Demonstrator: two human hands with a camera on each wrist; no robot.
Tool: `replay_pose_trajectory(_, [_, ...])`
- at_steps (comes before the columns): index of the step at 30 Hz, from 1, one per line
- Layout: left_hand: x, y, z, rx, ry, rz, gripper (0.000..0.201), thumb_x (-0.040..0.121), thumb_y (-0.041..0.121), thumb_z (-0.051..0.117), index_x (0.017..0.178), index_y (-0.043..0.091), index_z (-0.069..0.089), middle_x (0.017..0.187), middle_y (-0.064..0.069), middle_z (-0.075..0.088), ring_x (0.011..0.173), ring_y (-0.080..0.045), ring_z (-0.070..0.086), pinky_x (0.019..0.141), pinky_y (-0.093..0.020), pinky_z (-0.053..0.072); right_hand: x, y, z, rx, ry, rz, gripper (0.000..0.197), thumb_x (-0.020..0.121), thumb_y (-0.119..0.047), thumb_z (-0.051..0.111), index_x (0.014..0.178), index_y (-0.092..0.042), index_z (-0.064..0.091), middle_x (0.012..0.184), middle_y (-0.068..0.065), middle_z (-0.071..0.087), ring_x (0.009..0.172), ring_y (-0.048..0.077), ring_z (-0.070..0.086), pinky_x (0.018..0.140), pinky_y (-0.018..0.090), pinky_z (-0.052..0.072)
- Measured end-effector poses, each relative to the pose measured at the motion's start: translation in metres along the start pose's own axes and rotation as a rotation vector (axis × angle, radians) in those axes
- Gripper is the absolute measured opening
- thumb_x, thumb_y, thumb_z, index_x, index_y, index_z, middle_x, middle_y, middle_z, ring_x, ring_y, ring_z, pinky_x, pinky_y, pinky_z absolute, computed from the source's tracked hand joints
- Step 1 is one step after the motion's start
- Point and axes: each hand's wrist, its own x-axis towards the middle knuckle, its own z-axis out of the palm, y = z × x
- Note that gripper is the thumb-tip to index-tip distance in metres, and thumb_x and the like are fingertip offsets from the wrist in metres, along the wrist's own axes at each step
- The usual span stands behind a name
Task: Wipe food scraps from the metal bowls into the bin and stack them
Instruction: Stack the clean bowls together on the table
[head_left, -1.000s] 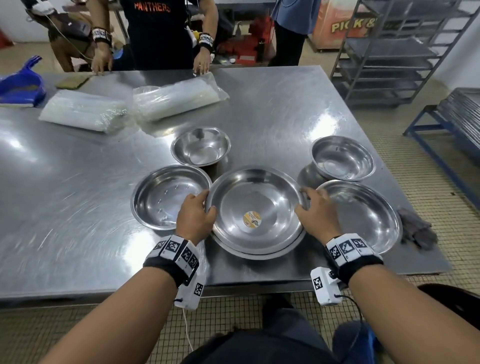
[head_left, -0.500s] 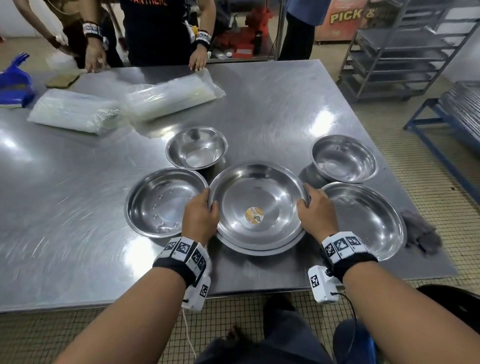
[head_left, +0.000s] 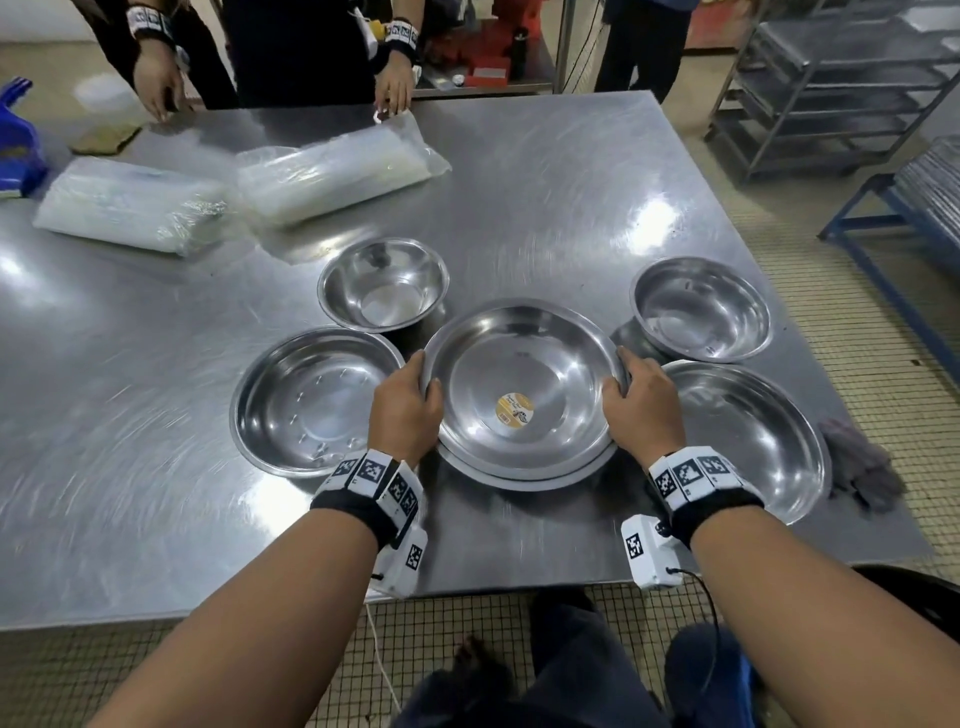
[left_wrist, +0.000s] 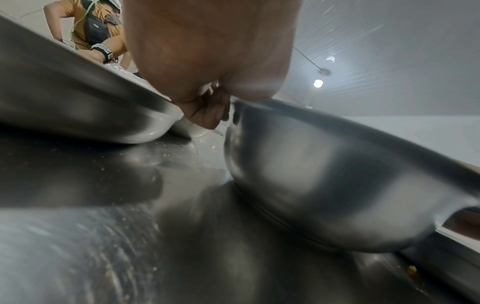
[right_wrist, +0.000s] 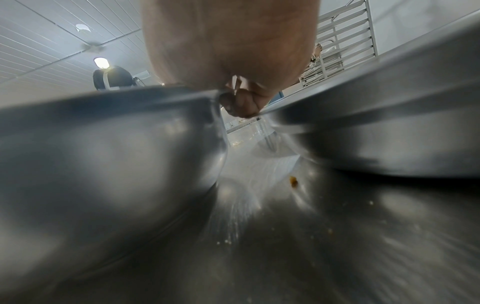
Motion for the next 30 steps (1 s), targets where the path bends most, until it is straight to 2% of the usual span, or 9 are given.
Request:
replay_pose_trajectory(4, [0.003,-0.005,0.003,-0.014,-0.012,-0.044,0.037,0.101,0.017,0.059,0.136,0.007,0.065,0.113,-0.016,0.075,0.103,-0.035,0.069,0.094,-0.044,0.056,0.001,0.001,0.002,-0.009,0.000,0.004,0.051,0.099,-0.017,0.054,0.148,-0.006,0.049,0.134,0.017,0.058,0.127,0.034,0.053,0.111,0.041,0.039])
replay_pose_trajectory(13, [0.001,0.001,0.001,-0.028,-0.003,-0.117,0.049,0.103,0.020,0.061,0.150,0.008,0.055,0.135,-0.016,0.069,0.122,-0.033,0.066,0.108,-0.042,0.051,0.000,-0.007,-0.003,-0.013,-0.041,0.028,0.051,0.099,-0.017,0.052,0.149,-0.007,0.047,0.139,0.016,0.055,0.131,0.032,0.050,0.112,0.039,0.038])
replay_pose_trajectory(16, [0.002,0.002,-0.002,0.019,-0.025,-0.117,0.048,0.102,0.022,0.062,0.148,0.009,0.057,0.133,-0.017,0.069,0.122,-0.035,0.064,0.107,-0.043,0.050,-0.001,-0.010,-0.011,-0.058,-0.085,0.036,0.050,0.100,-0.023,0.051,0.149,-0.010,0.048,0.141,0.016,0.053,0.131,0.032,0.049,0.111,0.040,0.037])
replay_pose_trajectory(19, [0.003,0.005,-0.007,0.128,-0.054,-0.127,0.051,0.100,0.030,0.063,0.147,0.011,0.057,0.127,-0.023,0.066,0.121,-0.041,0.060,0.103,-0.050,0.049,-0.002,-0.009,-0.024,-0.116,-0.109,0.040,0.048,0.102,-0.042,0.048,0.143,-0.017,0.055,0.143,0.013,0.050,0.129,0.033,0.051,0.108,0.045,0.042])
replay_pose_trajectory(22, [0.003,0.024,-0.013,0.183,0.028,-0.129,0.058,0.099,0.036,0.064,0.150,0.011,0.053,0.131,-0.026,0.060,0.128,-0.043,0.049,0.109,-0.054,0.043,0.002,0.002,-0.043,-0.095,-0.039,0.015,0.046,0.101,-0.048,0.048,0.133,-0.019,0.061,0.134,0.009,0.054,0.120,0.030,0.056,0.101,0.046,0.049])
replay_pose_trajectory(24, [-0.002,0.049,-0.014,0.142,0.095,-0.072,0.051,0.099,0.034,0.067,0.144,0.012,0.060,0.128,-0.022,0.060,0.124,-0.041,0.051,0.109,-0.054,0.045,0.004,0.011,-0.060,-0.070,0.010,-0.007,0.040,0.102,-0.046,0.048,0.125,-0.018,0.064,0.125,0.008,0.057,0.110,0.027,0.059,0.094,0.043,0.052])
replay_pose_trajectory(27, [-0.016,0.094,-0.003,0.037,0.135,0.098,0.033,0.097,0.028,0.067,0.126,0.011,0.070,0.111,-0.010,0.068,0.101,-0.027,0.062,0.093,-0.048,0.055,0.002,0.032,-0.088,-0.084,0.034,-0.020,0.031,0.103,-0.038,0.051,0.119,-0.016,0.066,0.118,0.006,0.058,0.104,0.024,0.058,0.086,0.035,0.047])
replay_pose_trajectory(30, [-0.045,0.146,0.021,-0.015,0.103,0.193,0.025,0.100,0.025,0.069,0.119,0.010,0.074,0.094,0.001,0.072,0.078,-0.012,0.061,0.074,-0.025,0.054,-0.004,0.063,-0.113,-0.092,0.077,-0.017,0.025,0.101,-0.032,0.054,0.114,-0.015,0.067,0.113,0.008,0.063,0.108,0.028,0.056,0.090,0.038,0.047])
